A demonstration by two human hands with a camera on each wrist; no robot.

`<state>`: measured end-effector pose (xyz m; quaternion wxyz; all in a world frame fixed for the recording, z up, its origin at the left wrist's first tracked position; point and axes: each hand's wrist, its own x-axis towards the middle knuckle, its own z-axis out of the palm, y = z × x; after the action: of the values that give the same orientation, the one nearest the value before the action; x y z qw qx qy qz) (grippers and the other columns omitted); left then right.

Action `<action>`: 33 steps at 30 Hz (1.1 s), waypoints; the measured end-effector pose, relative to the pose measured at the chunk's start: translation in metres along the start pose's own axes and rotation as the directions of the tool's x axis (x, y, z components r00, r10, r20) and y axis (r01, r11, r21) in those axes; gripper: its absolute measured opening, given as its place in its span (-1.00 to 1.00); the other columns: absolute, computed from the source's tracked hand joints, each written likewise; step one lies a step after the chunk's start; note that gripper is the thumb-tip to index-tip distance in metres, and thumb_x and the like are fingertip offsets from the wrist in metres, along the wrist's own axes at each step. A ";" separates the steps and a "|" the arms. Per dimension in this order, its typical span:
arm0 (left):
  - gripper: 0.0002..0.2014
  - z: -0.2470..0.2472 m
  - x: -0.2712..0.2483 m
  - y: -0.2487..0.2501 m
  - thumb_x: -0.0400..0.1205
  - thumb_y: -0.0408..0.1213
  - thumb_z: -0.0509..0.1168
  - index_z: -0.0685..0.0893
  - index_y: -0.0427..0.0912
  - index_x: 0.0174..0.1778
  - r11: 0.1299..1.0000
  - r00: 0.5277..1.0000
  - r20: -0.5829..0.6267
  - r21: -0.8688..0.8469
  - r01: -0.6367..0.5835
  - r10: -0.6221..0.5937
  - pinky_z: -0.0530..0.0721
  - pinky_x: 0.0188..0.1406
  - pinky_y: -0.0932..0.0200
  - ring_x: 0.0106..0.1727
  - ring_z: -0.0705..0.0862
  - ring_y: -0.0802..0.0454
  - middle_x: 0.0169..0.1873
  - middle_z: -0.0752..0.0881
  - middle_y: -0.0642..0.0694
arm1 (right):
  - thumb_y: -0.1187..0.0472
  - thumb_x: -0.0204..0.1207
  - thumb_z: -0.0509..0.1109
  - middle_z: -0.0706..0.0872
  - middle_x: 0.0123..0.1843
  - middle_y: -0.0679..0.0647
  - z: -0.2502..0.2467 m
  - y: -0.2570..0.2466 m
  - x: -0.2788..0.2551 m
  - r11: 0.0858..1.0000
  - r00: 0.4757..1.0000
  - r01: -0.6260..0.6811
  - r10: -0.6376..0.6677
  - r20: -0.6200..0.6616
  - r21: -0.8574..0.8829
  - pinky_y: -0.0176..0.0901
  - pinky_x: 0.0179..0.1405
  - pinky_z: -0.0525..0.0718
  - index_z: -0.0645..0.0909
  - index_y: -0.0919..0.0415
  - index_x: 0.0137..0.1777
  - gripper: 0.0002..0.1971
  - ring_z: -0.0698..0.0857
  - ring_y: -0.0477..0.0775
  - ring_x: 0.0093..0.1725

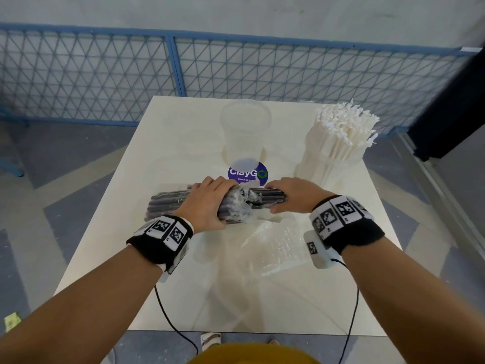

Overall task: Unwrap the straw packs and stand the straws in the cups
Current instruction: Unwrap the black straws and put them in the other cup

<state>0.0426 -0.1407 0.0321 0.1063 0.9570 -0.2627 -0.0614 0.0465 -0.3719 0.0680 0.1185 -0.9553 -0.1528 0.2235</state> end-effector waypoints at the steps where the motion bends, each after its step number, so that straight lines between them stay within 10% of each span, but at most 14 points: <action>1: -0.18 0.001 0.001 0.002 0.28 -0.11 0.42 0.28 -0.03 0.49 1.000 1.000 0.004 0.012 -0.005 0.005 0.37 0.18 0.03 0.25 0.42 -0.08 0.29 0.48 0.00 | -0.05 0.42 0.46 0.64 0.17 0.13 0.004 -0.003 0.003 0.998 1.000 -0.021 0.020 -0.018 -0.061 0.01 0.12 0.59 0.41 0.09 0.38 -0.43 0.63 0.18 0.16; 10: -0.18 0.006 0.002 0.002 0.26 -0.03 0.48 0.31 0.03 0.44 1.000 0.998 0.055 0.015 0.004 -0.005 0.36 0.10 0.06 0.22 0.42 -0.03 0.26 0.48 0.03 | 0.15 0.48 0.34 0.64 0.17 0.11 0.024 -0.015 0.013 0.939 0.994 -0.099 0.077 -0.079 -0.330 -0.10 -0.13 0.47 0.53 0.16 0.22 -0.68 0.66 0.19 0.13; 27: -0.22 0.005 0.015 -0.006 0.29 -0.14 0.49 0.34 -0.03 0.44 0.989 0.986 0.079 -0.010 0.148 -0.147 0.41 0.28 -0.16 0.32 0.40 -0.12 0.31 0.44 -0.06 | 0.20 0.43 0.35 0.56 -0.15 -0.01 0.017 0.039 -0.021 0.957 0.968 -0.251 0.245 -0.057 -0.145 -0.12 -0.19 0.50 0.57 0.11 0.10 -0.76 0.55 0.08 -0.16; 33: -0.25 0.016 0.026 0.007 0.30 -0.15 0.48 0.36 0.01 0.42 0.997 0.989 0.131 0.014 0.071 -0.073 0.39 0.25 -0.12 0.28 0.40 -0.12 0.29 0.45 -0.02 | 0.22 0.40 0.39 0.70 0.08 0.11 0.032 0.031 -0.018 0.965 0.973 -0.228 0.230 0.002 -0.134 -0.11 -0.16 0.50 0.51 0.11 0.23 -0.62 0.67 0.18 0.04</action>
<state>0.0585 -0.1627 0.0170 0.0819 0.9602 -0.2348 -0.1271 0.0241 -0.4020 0.0381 0.0269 -0.9704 -0.0571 0.2332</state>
